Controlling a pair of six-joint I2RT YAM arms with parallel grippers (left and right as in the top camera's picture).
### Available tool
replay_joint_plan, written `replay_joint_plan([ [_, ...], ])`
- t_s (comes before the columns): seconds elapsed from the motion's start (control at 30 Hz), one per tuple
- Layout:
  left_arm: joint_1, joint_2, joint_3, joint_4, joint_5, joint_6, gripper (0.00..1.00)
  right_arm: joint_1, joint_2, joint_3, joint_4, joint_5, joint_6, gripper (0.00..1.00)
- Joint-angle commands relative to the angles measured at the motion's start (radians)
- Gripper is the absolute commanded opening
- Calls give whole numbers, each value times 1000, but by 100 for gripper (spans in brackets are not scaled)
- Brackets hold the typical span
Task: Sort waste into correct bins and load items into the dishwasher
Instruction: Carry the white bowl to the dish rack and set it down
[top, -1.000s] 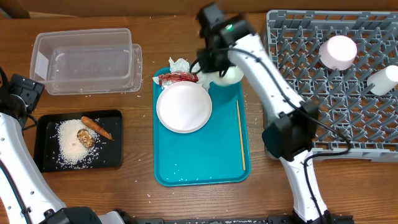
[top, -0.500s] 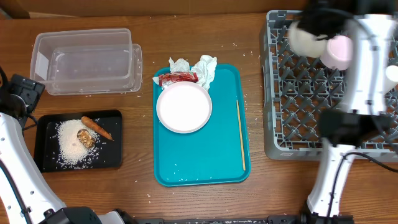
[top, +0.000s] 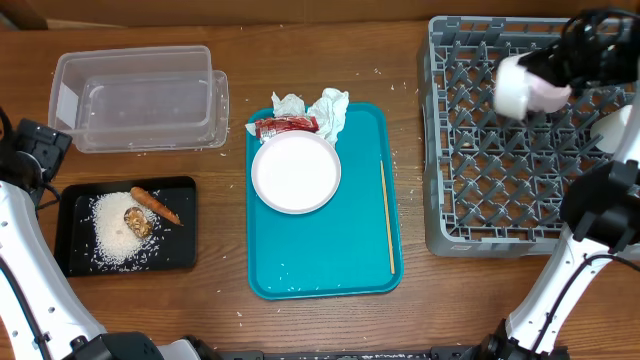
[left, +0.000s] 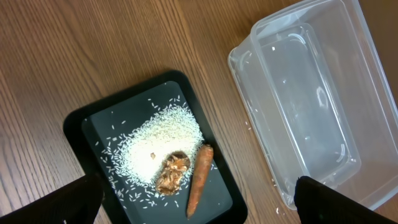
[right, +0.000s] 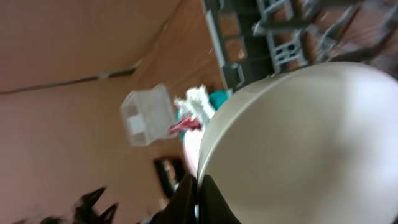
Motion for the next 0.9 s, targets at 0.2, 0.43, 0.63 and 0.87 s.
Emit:
replay_joint_plan([
  [0.2,-2,6,0,0,2,-13,100,-37,-27,-157,0,-129,-116,4],
  [0.43,-2,6,0,0,2,-13,100,-128,-27,-156,0,-36,-106,4],
  [0.63,-2,6,0,0,2,-13,100,-154,-27,-156,0,-6,-104,5],
  [0.87,-2,6,0,0,2,-13,100,-148,-27,-156,0,-199,-105,4],
])
